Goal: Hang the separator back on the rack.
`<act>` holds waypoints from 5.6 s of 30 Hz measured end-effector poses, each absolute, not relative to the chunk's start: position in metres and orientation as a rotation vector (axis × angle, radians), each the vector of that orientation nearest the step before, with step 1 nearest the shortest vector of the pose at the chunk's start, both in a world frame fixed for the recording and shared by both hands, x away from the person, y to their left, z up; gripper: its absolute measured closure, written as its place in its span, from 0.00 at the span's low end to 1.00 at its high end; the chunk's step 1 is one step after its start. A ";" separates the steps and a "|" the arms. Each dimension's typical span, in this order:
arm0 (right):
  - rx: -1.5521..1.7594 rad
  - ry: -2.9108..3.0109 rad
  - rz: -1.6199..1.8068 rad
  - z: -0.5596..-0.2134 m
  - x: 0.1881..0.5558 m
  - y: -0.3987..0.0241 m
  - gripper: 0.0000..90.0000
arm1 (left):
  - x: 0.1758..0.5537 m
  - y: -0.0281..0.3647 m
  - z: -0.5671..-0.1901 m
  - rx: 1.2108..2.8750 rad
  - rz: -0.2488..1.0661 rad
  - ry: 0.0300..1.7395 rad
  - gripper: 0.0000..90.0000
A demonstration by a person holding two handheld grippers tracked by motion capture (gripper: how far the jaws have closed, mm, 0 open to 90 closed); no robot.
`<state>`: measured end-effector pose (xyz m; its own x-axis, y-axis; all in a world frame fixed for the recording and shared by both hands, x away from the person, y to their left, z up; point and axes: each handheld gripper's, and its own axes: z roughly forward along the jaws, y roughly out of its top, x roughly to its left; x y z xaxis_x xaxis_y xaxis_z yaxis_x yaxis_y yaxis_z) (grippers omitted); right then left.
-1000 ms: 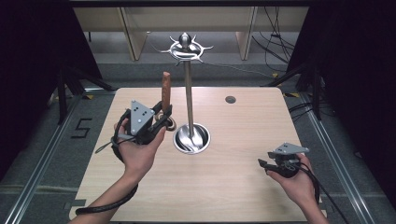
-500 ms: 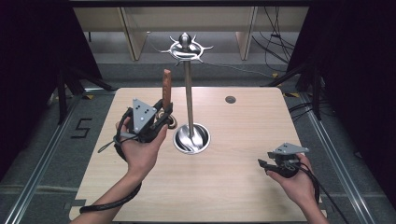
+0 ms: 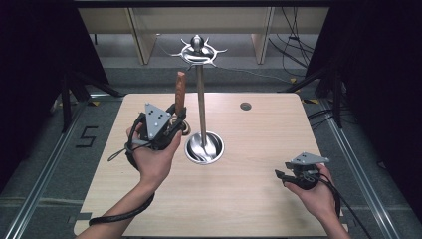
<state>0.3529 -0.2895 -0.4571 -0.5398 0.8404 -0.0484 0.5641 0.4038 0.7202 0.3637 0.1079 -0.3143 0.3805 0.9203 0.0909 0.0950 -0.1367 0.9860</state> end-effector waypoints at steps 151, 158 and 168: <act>1.183 2.273 0.958 -0.460 0.355 -0.290 0.55 | 0.349 0.210 -0.374 1.687 0.758 1.023 0.43; 1.196 2.277 0.960 -0.461 0.354 -0.290 0.55 | 0.343 0.226 -0.392 1.711 0.756 1.081 0.43; 1.199 2.271 0.953 -0.460 0.354 -0.289 0.55 | 0.336 0.253 -0.424 1.739 0.755 1.189 0.42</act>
<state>0.3539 -0.2894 -0.4603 -0.5524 0.8330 -0.0319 0.5606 0.3996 0.7253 0.3360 0.2532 -0.4236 0.3586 0.9335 0.0068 0.4034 -0.1616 0.9007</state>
